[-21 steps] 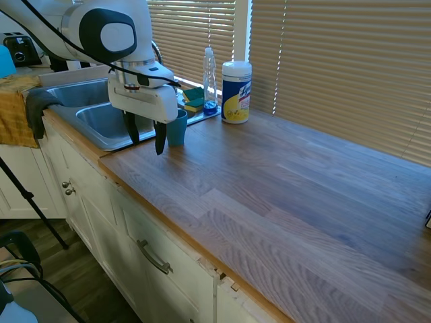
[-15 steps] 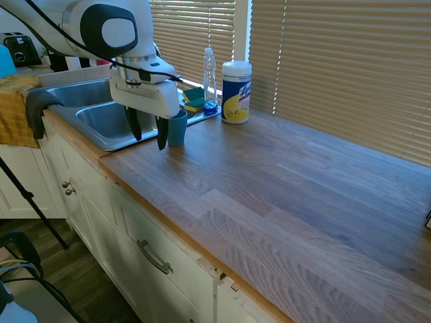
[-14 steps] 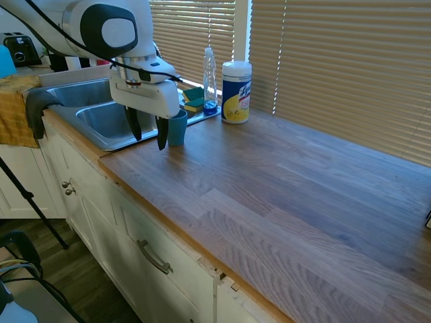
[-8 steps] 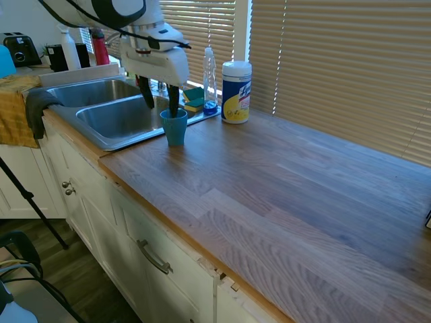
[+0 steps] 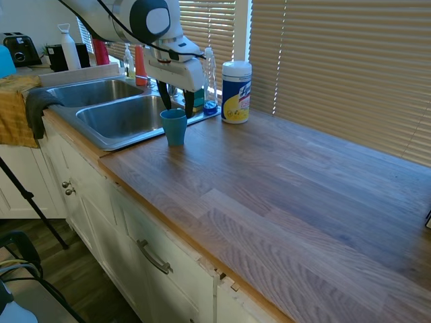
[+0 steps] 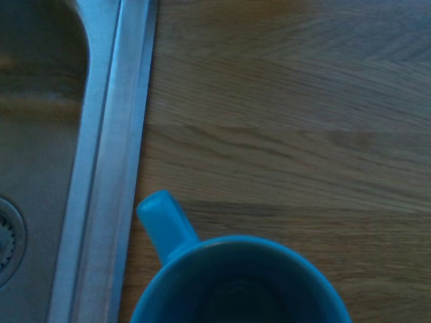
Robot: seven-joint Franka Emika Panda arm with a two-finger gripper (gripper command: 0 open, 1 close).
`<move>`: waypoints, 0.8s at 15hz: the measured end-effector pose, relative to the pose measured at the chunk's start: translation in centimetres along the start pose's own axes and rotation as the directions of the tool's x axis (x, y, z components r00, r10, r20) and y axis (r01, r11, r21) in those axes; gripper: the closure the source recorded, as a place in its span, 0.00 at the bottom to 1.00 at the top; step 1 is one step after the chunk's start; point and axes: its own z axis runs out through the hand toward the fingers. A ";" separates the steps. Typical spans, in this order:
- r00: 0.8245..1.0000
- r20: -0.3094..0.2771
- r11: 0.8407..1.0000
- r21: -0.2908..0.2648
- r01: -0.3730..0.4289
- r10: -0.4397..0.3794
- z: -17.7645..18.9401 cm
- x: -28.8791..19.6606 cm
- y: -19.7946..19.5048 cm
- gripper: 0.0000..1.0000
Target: Put the mug in the sink
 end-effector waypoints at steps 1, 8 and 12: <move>1.000 0.003 1.000 -0.013 -0.004 0.004 1.1 0.3 -0.3 0.00; 1.000 0.029 0.998 -0.067 -0.009 0.011 5.6 0.9 -0.6 1.00; 1.000 0.029 0.997 -0.071 -0.006 0.008 5.8 0.8 -0.6 1.00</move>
